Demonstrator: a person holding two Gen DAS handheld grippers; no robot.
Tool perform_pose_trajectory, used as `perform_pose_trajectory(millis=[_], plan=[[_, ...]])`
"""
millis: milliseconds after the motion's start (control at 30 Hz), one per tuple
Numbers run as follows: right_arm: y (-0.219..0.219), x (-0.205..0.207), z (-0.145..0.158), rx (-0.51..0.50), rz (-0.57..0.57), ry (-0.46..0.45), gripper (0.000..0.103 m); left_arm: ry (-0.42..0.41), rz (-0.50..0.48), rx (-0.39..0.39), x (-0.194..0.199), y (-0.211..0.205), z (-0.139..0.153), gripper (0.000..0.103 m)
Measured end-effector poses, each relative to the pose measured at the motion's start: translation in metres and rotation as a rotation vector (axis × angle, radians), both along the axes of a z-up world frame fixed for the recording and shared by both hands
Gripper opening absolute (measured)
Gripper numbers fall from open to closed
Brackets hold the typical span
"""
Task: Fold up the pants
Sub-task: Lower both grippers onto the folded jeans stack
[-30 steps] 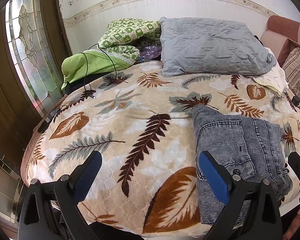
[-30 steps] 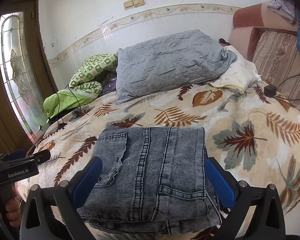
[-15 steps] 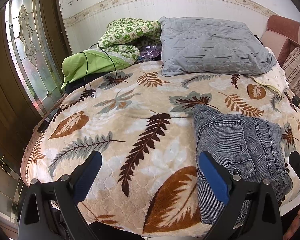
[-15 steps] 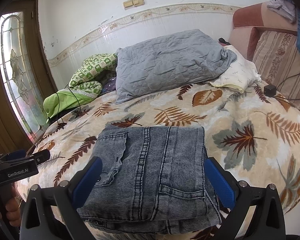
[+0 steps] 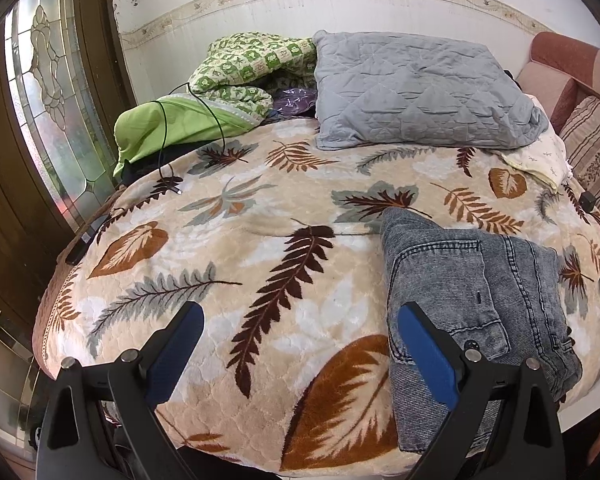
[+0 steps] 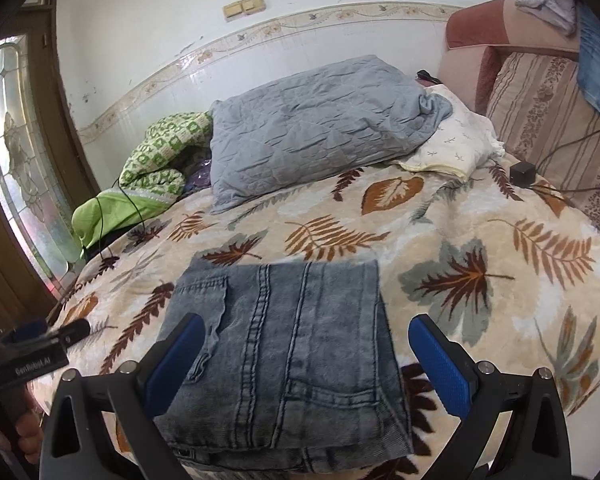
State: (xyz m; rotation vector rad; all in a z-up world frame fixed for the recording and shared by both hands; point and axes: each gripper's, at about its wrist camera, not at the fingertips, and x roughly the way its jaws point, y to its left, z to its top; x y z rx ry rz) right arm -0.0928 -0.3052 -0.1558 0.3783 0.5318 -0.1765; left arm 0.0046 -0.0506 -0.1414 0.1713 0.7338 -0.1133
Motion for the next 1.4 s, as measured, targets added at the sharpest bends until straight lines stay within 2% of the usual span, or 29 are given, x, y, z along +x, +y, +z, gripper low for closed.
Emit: perform_pose_trajectory(millis=[167, 300, 433, 533, 833, 1167, 1300, 1400], plan=[[-0.02, 0.022, 0.011, -0.01, 0.03, 0.045, 0.103, 0.003, 0.006, -0.003, 0.0, 0.002, 0.0, 0.098], [-0.033, 0.033, -0.006, 0.032, 0.035, 0.091, 0.103, 0.003, 0.014, 0.013, -0.001, 0.003, -0.003, 0.098], [-0.052, 0.033, -0.036, 0.17, 0.018, 0.145, 0.103, 0.011, 0.013, 0.038, -0.001, -0.001, -0.008, 0.098], [-0.061, 0.03, -0.042, 0.218, 0.006, 0.15, 0.103, 0.027, -0.002, 0.036, 0.0, -0.005, -0.014, 0.098], [-0.056, 0.022, -0.043, 0.191, 0.046, 0.156, 0.103, 0.165, -0.045, -0.028, 0.016, -0.017, -0.044, 0.098], [-0.023, 0.022, -0.028, 0.036, 0.103, 0.11, 0.103, 0.114, -0.024, 0.013, 0.018, -0.016, -0.042, 0.098], [-0.026, 0.032, -0.041, 0.075, 0.093, 0.171, 0.103, 0.136, -0.017, 0.026, 0.024, -0.014, -0.051, 0.098], [-0.024, 0.045, -0.058, 0.078, 0.093, 0.268, 0.103, 0.182, -0.021, 0.058, 0.03, -0.016, -0.067, 0.098]])
